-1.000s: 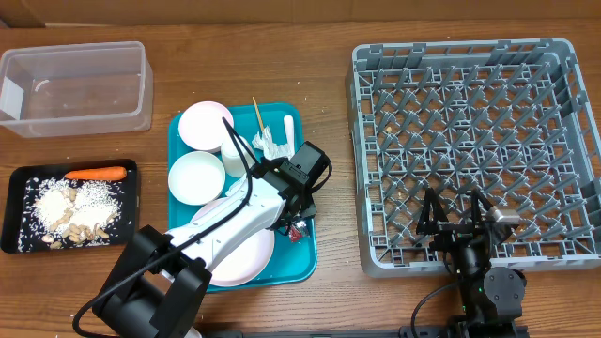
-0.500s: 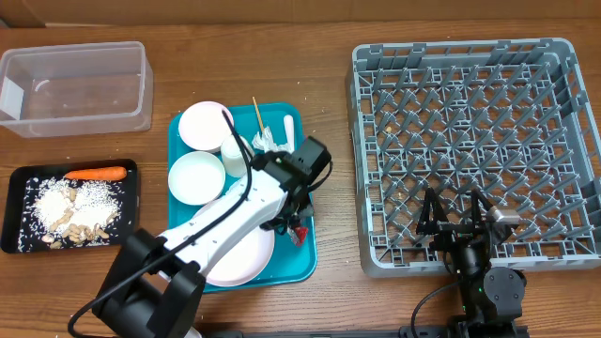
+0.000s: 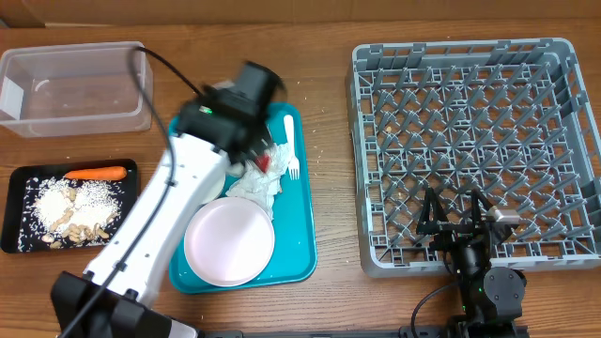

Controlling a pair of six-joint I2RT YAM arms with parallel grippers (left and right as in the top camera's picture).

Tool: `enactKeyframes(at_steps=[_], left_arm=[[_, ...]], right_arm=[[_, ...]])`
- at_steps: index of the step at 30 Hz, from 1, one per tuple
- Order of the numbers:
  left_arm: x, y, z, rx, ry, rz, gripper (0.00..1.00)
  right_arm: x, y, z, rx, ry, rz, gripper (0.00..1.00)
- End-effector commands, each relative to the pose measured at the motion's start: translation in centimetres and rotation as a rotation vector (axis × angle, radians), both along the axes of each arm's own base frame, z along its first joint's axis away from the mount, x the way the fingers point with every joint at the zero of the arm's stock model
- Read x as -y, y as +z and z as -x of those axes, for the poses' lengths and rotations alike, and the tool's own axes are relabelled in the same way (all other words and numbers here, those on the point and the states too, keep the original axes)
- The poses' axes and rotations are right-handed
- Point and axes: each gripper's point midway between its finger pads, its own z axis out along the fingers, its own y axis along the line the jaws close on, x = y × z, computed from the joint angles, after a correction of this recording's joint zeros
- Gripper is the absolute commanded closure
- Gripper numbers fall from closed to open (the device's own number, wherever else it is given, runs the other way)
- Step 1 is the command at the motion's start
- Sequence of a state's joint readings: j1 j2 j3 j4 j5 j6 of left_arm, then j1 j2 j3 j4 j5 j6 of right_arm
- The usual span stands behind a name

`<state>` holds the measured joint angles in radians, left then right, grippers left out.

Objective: Sort waste into correct bins and load items into the dishwasher rack
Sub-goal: 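Carry the wrapper left and drop it into the clear plastic bin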

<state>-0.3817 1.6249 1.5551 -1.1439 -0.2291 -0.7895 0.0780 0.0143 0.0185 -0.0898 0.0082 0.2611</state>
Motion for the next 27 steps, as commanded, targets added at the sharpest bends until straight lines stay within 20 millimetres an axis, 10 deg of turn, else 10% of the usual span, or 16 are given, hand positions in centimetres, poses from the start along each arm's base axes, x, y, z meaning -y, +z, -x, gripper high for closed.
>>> enactKeyframes(at_steps=[1, 9, 17, 22, 27], left_arm=[[-7.3, 2.4, -4.0, 0.143, 0.166, -0.028, 0.96], [-18.9, 4.4, -11.3, 0.428, 0.412, 0.126, 0.96], [-26.6, -0.2, -15.3, 0.487, 0.507, 0.073, 0.96], [-30.0, -2.1, -15.5, 0.490, 0.561, 0.068, 0.59], [-30.7, -0.9, -15.2, 0.503, 0.477, 0.081, 0.44]], right_arm=[[0.4, -0.1, 0.0, 0.009, -0.019, 0.003, 0.00], [0.4, -0.1, 0.0, 0.009, -0.019, 0.003, 0.00], [0.4, -0.1, 0.0, 0.009, -0.019, 0.003, 0.00], [0.4, -0.1, 0.0, 0.009, -0.019, 0.003, 0.00], [0.4, -0.1, 0.0, 0.009, -0.019, 0.003, 0.00]])
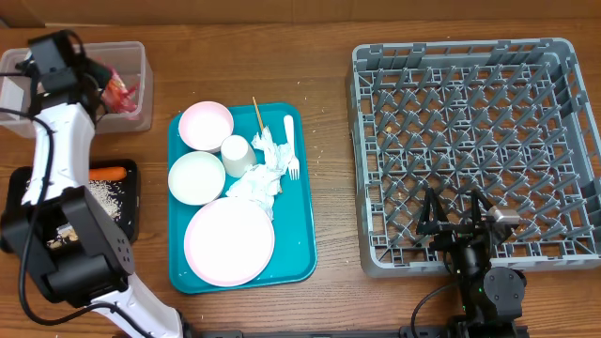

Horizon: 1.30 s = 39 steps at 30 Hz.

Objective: Sort waste into correct bins and load items into the dishwasher rack
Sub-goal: 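Carry the wrapper left and drop it into the clear plastic bin, then reach the left gripper to the white napkin on the teal tray and grasp it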

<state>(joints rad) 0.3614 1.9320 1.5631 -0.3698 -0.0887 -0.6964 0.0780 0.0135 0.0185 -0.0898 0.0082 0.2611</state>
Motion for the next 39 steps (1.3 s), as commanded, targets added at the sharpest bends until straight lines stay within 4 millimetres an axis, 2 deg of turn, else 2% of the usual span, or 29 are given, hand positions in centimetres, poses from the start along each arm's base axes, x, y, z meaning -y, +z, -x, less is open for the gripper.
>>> enactKeyframes(at_steps=[1, 3, 4, 6, 9, 10, 12, 13, 15, 20, 24, 27, 30, 31, 39], left_arm=[[0.5, 2.6, -0.4, 0.047, -0.138, -0.023, 0.39], [2.1, 4.0, -0.6, 0.088, -0.240, 0.003, 0.28], [3.1, 4.8, -0.6, 0.114, -0.288, 0.033, 0.27], [5.7, 7.0, -0.5, 0.180, -0.396, 0.098, 0.28], [10.6, 11.0, 0.4, 0.291, -0.600, 0.206, 0.35], [13.3, 12.4, 1.5, 0.306, -0.676, 0.273, 0.33], [16.0, 12.8, 3.0, 0.272, -0.725, 0.330, 0.32], [18.9, 12.1, 4.8, 0.191, -0.767, 0.369, 0.30], [22.0, 10.4, 6.9, 0.071, -0.814, 0.394, 0.29], [27.7, 5.6, 12.3, -0.277, -0.842, 0.394, 0.33], [29.5, 3.1, 15.2, -0.483, -0.753, 0.267, 0.32], [30.3, 1.8, 16.6, -0.559, -0.627, 0.212, 0.22], [31.6, 0.2, 17.7, -0.593, -0.515, 0.229, 0.05], [32.0, -0.3, 18.0, -0.601, -0.489, 0.246, 0.05], [34.8, -4.6, 17.2, -0.535, -0.469, 0.284, 0.03]], right_arm=[[0.4, -0.1, 0.0, 0.008, -0.019, 0.003, 0.00], [0.4, -0.1, 0.0, 0.008, -0.019, 0.003, 0.00], [0.4, -0.1, 0.0, 0.008, -0.019, 0.003, 0.00], [0.4, -0.1, 0.0, 0.008, -0.019, 0.003, 0.00], [0.4, -0.1, 0.0, 0.008, -0.019, 0.003, 0.00], [0.4, -0.1, 0.0, 0.008, -0.019, 0.003, 0.00], [0.4, -0.1, 0.0, 0.008, -0.019, 0.003, 0.00], [0.4, -0.1, 0.0, 0.008, -0.019, 0.003, 0.00], [0.4, -0.1, 0.0, 0.008, -0.019, 0.003, 0.00], [0.4, -0.1, 0.0, 0.008, -0.019, 0.003, 0.00], [0.4, -0.1, 0.0, 0.008, -0.019, 0.003, 0.00], [0.4, -0.1, 0.0, 0.008, -0.019, 0.003, 0.00], [0.4, -0.1, 0.0, 0.008, -0.019, 0.003, 0.00], [0.4, -0.1, 0.0, 0.008, -0.019, 0.003, 0.00], [0.4, -0.1, 0.0, 0.008, -0.019, 0.003, 0.00]])
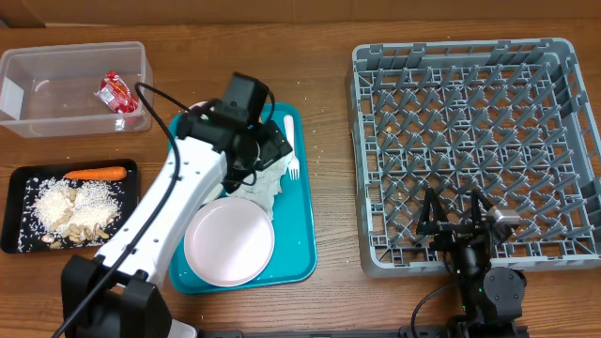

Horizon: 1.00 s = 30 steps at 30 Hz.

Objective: Sort waste into correct bins and load items into the dishwasher rack
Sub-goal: 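Reach the left gripper to the white napkin on the teal tray and grasp it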

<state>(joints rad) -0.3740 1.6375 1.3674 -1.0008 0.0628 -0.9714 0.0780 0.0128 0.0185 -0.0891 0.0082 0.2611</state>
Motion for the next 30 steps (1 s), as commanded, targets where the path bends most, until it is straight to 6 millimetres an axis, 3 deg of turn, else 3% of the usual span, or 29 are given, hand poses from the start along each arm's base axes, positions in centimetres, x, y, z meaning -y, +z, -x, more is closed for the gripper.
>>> enactKeyframes(at_steps=[1, 14, 23, 30], left_arm=[[0.1, -2.5, 0.0, -0.008, 0.123, -0.004, 0.04], [0.4, -6.2, -0.5, -0.011, 0.288, 0.054, 0.09], [0.8, -9.2, -1.6, -0.020, 0.287, 0.024, 0.11], [0.4, -9.8, -1.8, 0.010, 0.285, -0.055, 0.14]], right_arm=[[0.4, -0.1, 0.0, 0.006, -0.019, 0.003, 0.00], [0.4, -0.1, 0.0, 0.006, -0.019, 0.003, 0.00], [0.4, -0.1, 0.0, 0.006, -0.019, 0.003, 0.00], [0.4, -0.1, 0.0, 0.006, -0.019, 0.003, 0.00]])
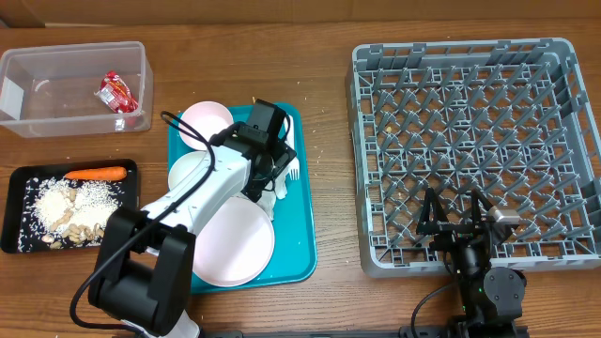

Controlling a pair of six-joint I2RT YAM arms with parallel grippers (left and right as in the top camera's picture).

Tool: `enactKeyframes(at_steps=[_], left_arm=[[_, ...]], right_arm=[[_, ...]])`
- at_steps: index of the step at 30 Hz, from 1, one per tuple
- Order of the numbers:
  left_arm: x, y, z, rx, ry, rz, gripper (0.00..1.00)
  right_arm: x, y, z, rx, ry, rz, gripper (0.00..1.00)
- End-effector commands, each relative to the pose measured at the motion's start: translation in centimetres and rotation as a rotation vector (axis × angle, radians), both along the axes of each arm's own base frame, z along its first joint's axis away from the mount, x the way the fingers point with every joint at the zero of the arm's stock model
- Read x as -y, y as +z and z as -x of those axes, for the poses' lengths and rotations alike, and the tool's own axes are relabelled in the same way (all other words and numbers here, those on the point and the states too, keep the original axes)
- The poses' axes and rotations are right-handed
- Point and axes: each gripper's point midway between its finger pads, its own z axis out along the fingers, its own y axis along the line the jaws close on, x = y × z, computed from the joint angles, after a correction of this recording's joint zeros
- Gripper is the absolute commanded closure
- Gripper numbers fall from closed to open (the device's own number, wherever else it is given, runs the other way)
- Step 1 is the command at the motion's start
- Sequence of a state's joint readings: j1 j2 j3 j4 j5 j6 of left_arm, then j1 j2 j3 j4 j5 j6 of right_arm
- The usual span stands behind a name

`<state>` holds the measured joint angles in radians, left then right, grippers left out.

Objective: Sort waste into correct bins and load items into the dishwasher rack
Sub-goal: 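Reach the left gripper to the white napkin on the teal tray and grasp it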

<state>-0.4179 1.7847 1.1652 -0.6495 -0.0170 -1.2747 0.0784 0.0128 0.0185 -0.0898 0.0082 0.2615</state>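
On the teal tray [302, 255] lie a crumpled white napkin [269, 194], a white fork [292, 156], a large pink plate [235, 248], a pink bowl [201, 119] and a pale bowl [184, 175]. My left gripper [271, 165] points down onto the napkin's upper part; its fingers are hidden under its own body. A red wrapper [115, 89] lies in the clear bin [38, 117]. The grey dishwasher rack [474, 56] holds nothing. My right gripper [454, 218] stands open at the rack's front edge.
A black tray [17, 178] at the left holds rice, food scraps and a carrot [95, 173]. A thin wooden stick [255, 106] lies on the teal tray's far part. My left arm crosses the tray's left half.
My left gripper has shifted a little to the right and nearer on the tray, from beside the bowls to the crumpled napkin. The right arm has not moved.
My left gripper was first on the tray at a red wrapper beside the napkin. Then it was over the clear bin with the wrapper. Later the wrapper lay in the bin and the gripper was back over the tray, now at the napkin.
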Motion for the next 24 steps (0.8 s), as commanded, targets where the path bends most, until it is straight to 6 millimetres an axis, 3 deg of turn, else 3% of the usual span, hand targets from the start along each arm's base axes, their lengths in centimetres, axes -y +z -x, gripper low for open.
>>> enactKeyframes(at_steps=[1, 10, 18, 21, 23, 24], left_arm=[[-0.7, -0.7, 0.1, 0.014, 0.013, -0.074, 0.14], [-0.8, -0.6, 0.1, 0.023, 0.011, -0.098, 0.26], [-0.7, -0.7, 0.5, 0.014, -0.028, -0.113, 0.62], [-0.5, -0.4, 0.9, 0.000, -0.035, -0.101, 0.86], [-0.6, 0.2, 1.0, 0.005, -0.049, -0.103, 0.96], [-0.6, 0.6, 1.0, 0.011, -0.057, -0.104, 0.96]], right_arm=[[0.4, -0.1, 0.0, 0.007, -0.019, 0.003, 0.00], [0.4, -0.1, 0.0, 0.007, -0.019, 0.003, 0.00], [0.4, -0.1, 0.0, 0.007, -0.019, 0.003, 0.00], [0.4, -0.1, 0.0, 0.007, -0.019, 0.003, 0.00], [0.4, -0.1, 0.0, 0.007, -0.019, 0.003, 0.00], [0.4, -0.1, 0.0, 0.007, -0.019, 0.003, 0.00]])
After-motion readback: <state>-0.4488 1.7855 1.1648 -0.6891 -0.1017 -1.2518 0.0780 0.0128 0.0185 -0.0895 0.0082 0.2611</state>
